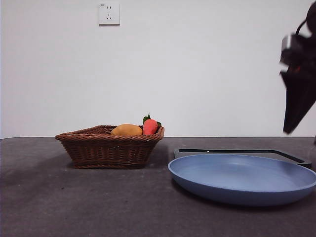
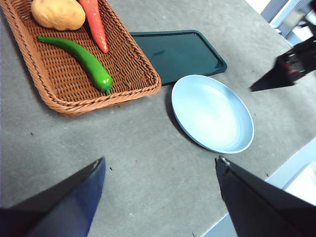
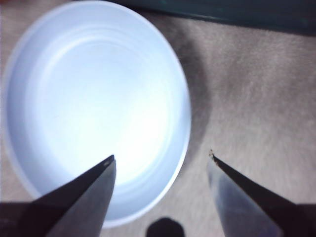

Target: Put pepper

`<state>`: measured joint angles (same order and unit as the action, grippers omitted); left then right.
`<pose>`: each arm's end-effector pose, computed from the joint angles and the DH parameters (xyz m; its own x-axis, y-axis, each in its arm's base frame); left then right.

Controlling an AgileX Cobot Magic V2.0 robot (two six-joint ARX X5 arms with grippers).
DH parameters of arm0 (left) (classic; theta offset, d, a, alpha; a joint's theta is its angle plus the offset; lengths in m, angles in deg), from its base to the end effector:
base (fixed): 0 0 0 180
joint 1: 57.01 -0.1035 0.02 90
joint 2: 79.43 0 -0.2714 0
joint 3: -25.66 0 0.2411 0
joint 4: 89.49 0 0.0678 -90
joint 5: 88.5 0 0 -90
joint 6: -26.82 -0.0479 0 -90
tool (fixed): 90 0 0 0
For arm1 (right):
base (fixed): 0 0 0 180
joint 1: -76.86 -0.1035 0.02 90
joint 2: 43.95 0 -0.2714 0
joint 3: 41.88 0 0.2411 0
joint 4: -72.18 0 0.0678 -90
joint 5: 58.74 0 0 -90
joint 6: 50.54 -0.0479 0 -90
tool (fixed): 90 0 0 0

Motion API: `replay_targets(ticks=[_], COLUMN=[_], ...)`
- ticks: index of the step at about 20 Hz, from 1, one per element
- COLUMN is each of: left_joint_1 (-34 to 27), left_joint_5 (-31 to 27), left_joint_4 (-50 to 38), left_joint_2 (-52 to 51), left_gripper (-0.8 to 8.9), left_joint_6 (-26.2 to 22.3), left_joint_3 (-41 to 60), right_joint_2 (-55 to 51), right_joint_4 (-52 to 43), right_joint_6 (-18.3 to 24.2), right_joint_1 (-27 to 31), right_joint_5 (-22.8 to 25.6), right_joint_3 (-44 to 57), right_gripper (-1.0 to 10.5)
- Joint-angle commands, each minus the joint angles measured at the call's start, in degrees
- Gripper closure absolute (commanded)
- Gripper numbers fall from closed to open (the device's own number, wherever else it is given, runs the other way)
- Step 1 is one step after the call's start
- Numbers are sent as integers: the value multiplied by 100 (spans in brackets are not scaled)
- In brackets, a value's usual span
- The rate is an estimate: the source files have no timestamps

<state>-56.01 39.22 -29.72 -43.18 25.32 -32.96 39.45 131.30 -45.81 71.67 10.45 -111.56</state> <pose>0.1075 -0.0312 0.2915 0.6176 -0.6227 -0.4804 0.5155 0.7819 -0.3507 0.2537 0.0401 0.2084 0.2425 0.3788 -0.8932 -0.2668 0.9112 0.3140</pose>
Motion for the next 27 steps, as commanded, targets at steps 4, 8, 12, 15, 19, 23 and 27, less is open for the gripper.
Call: replay_targets(ticks=[4, 8, 12, 15, 19, 23, 27], left_joint_1=[15, 15, 15, 15, 15, 17, 17], left_joint_5=[17, 13, 2, 2, 0, -17, -24], left_joint_4=[-55, -55, -55, -55, -55, -55, -96], left_joint_2=[11, 11, 11, 11, 15, 48, 61], left_gripper=[424, 424, 424, 424, 424, 424, 424], left_joint_6=[2, 2, 2, 2, 2, 26, 55], left_joint_3=[-83, -83, -83, -83, -83, -83, -83], right_joint_2=[800, 1067, 1239, 1294, 1298, 1298, 1274], right_joint_4=[-378, -463, -485, -485, -485, -485, -479], right_joint_6=[33, 83, 94, 92, 90, 42, -87], right_joint_1=[-11, -17, -22, -22, -22, -15, -13], right_joint_5=[35, 11, 11, -13, -26, -11, -33], right_joint_3=[-85, -85, -85, -85, -85, -85, -85], right_gripper=[640, 693, 754, 834, 919, 944, 944])
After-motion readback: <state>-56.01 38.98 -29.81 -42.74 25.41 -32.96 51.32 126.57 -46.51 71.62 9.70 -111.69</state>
